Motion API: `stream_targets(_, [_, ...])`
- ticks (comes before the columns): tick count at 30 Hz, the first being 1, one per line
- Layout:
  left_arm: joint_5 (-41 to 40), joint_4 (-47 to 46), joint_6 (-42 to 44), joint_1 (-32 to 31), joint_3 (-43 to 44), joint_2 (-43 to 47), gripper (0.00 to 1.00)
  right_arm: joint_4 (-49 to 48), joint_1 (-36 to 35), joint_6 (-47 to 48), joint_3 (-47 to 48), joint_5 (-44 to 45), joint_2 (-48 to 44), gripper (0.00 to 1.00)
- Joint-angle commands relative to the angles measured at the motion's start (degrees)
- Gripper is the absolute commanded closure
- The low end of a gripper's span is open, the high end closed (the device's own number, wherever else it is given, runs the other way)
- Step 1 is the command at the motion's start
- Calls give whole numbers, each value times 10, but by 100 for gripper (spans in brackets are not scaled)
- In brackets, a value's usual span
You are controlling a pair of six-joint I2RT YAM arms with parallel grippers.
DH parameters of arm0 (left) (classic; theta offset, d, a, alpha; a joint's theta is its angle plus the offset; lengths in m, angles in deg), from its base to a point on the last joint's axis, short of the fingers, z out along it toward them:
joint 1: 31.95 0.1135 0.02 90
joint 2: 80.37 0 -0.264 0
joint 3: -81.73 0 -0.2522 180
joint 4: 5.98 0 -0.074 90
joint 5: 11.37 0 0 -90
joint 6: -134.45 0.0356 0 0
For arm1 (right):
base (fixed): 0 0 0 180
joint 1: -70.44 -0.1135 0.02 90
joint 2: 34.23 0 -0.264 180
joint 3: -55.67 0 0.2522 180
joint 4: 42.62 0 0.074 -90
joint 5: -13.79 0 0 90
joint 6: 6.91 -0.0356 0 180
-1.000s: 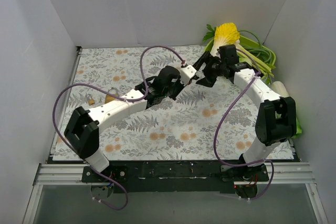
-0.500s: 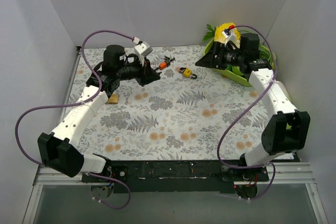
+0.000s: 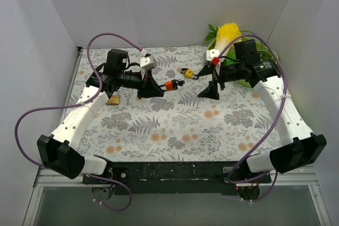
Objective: Lock with the key
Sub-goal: Lock the lock.
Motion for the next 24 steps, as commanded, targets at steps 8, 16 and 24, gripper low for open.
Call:
stream_targets(8, [-21, 33, 73, -88, 27, 9, 100, 13, -150, 31, 31, 28, -9, 5])
stream_targets(16, [-29, 10, 56, -92, 20, 16, 100, 17, -192, 13, 2, 37, -1, 29])
stream_targets(24, [-37, -8, 51, -93, 5, 30, 100, -29, -197, -25, -20, 67, -9, 52])
